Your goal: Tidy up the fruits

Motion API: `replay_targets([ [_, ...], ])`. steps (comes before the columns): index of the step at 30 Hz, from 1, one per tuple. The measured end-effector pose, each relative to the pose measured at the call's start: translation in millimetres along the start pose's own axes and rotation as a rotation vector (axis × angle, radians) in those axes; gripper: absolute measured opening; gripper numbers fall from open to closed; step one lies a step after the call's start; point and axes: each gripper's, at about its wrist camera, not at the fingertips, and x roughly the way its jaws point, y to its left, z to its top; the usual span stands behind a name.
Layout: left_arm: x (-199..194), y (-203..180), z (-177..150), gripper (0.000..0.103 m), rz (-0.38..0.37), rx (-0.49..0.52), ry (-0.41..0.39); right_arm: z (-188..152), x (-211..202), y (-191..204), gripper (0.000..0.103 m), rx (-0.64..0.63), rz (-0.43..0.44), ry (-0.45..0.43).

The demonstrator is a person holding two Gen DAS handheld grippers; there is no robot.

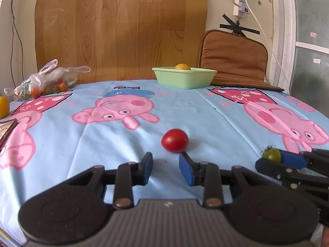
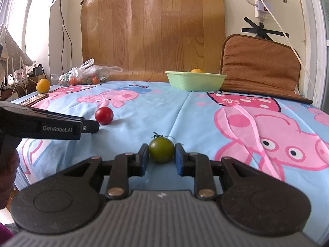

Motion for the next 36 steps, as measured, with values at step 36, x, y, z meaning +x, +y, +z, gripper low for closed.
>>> replay_targets([
  [36,14,-2,25,0.031,-0.085,0.031,-0.031,12,10,-5,0.028,-0.018,-0.013,0.010],
])
